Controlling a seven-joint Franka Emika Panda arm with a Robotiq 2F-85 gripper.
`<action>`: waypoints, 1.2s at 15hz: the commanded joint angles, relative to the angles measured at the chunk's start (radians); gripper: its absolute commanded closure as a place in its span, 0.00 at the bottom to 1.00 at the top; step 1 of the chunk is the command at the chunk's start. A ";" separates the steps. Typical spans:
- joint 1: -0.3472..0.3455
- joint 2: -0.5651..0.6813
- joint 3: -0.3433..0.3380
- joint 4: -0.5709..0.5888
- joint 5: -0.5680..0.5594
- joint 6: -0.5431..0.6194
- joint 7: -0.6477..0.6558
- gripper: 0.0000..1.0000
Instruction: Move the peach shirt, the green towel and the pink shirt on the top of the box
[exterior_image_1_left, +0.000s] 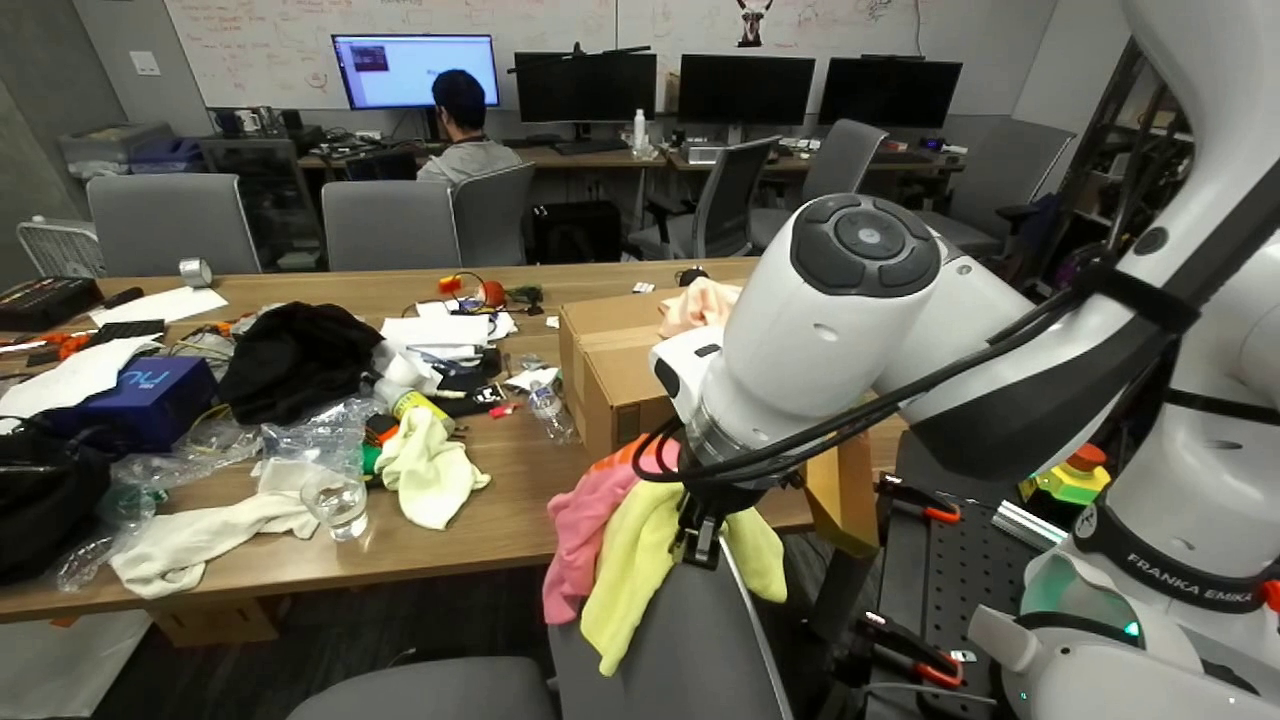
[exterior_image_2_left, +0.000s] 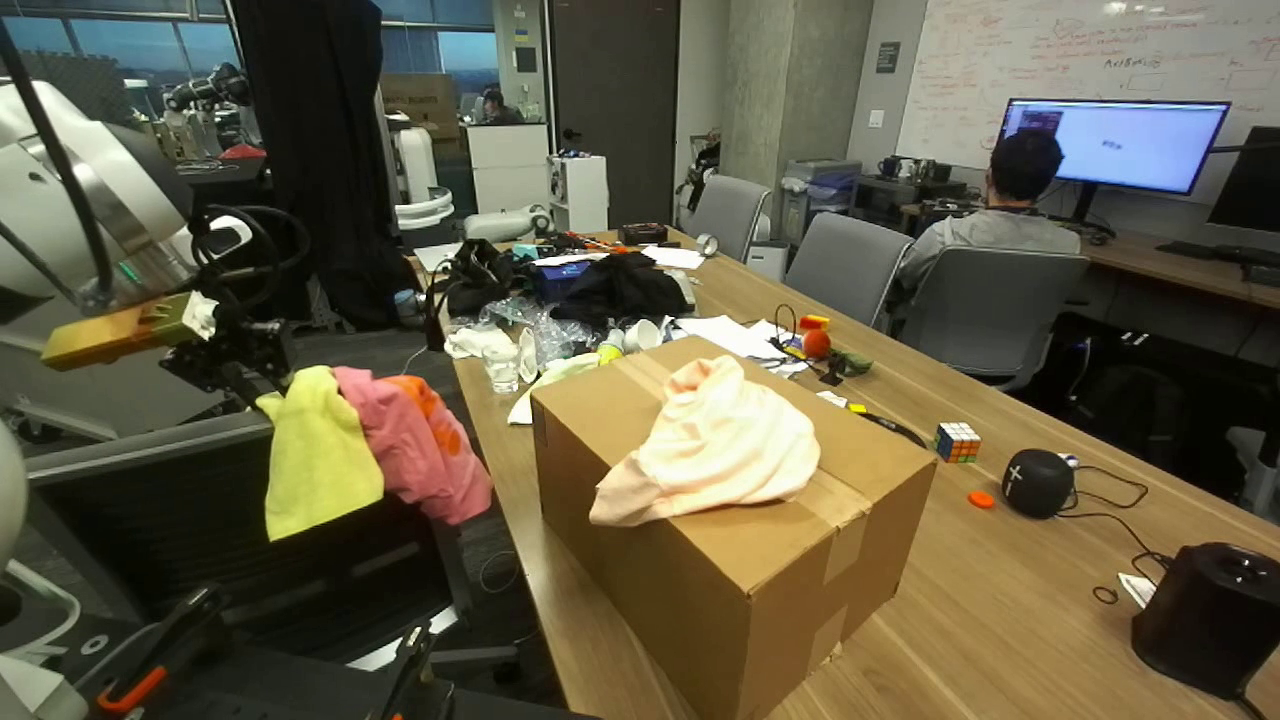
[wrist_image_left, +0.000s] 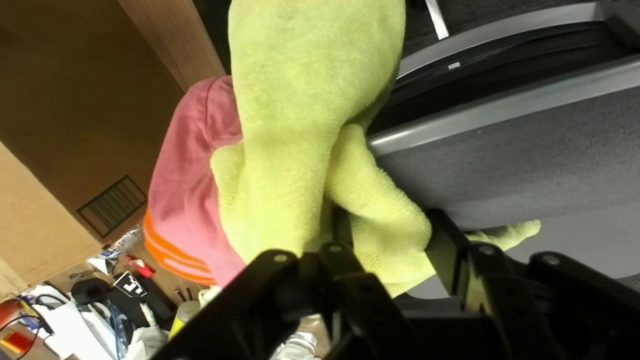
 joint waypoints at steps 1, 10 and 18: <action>-0.007 0.021 -0.002 0.019 -0.052 0.012 0.042 0.87; 0.020 -0.065 0.016 0.043 0.030 0.024 -0.004 0.96; 0.048 -0.167 0.010 0.135 0.109 0.014 -0.008 0.96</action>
